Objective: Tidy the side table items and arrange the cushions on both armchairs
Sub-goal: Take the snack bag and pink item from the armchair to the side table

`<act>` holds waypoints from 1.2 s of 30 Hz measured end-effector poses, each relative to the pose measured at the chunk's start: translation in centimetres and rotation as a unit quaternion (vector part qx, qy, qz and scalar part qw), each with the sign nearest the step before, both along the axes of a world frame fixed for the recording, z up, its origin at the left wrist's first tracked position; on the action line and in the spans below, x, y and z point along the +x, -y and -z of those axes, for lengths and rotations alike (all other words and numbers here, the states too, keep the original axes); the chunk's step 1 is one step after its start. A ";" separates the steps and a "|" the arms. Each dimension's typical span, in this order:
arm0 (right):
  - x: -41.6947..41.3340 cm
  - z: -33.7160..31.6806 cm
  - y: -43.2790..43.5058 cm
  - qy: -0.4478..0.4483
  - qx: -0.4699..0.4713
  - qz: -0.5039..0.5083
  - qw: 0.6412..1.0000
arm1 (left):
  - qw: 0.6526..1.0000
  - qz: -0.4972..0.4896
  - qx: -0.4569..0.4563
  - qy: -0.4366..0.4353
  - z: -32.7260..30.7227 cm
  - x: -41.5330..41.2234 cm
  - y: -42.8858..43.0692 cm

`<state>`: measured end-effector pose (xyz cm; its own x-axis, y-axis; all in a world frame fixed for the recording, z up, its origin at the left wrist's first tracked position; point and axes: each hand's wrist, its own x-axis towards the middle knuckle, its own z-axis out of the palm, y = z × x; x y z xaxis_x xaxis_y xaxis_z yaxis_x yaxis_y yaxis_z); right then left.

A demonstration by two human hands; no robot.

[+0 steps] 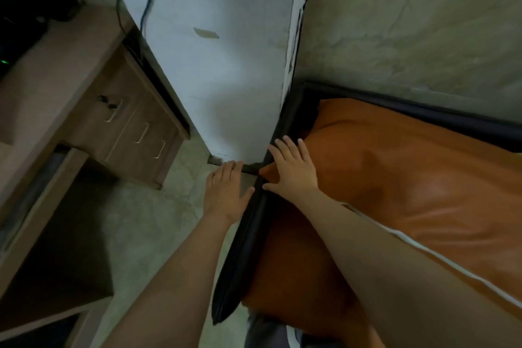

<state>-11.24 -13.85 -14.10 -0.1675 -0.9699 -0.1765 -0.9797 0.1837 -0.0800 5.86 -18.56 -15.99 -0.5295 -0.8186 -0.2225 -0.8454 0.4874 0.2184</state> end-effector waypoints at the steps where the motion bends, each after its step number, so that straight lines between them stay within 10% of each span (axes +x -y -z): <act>1: -0.3 0.4 0.3 -0.009 0.011 0.008 1.000 | 1.000 0.002 0.005 0.000 0.3 0.1 0.4; 29: -18.2 -9.1 -6.5 -0.022 -0.236 0.143 0.961 | 0.990 0.139 -0.020 -0.011 -7.0 -15.8 -0.5; 36: -23.0 -8.7 -8.8 0.111 -0.181 0.261 0.942 | 0.989 0.143 -0.021 -0.005 -5.9 -20.0 -1.4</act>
<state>-34.21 -5.08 -5.43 -0.6364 -0.7689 0.0618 -0.7146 0.5575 -0.4225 -14.14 -17.12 -10.10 -0.7434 -0.6426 -0.1853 -0.6688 0.7159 0.2006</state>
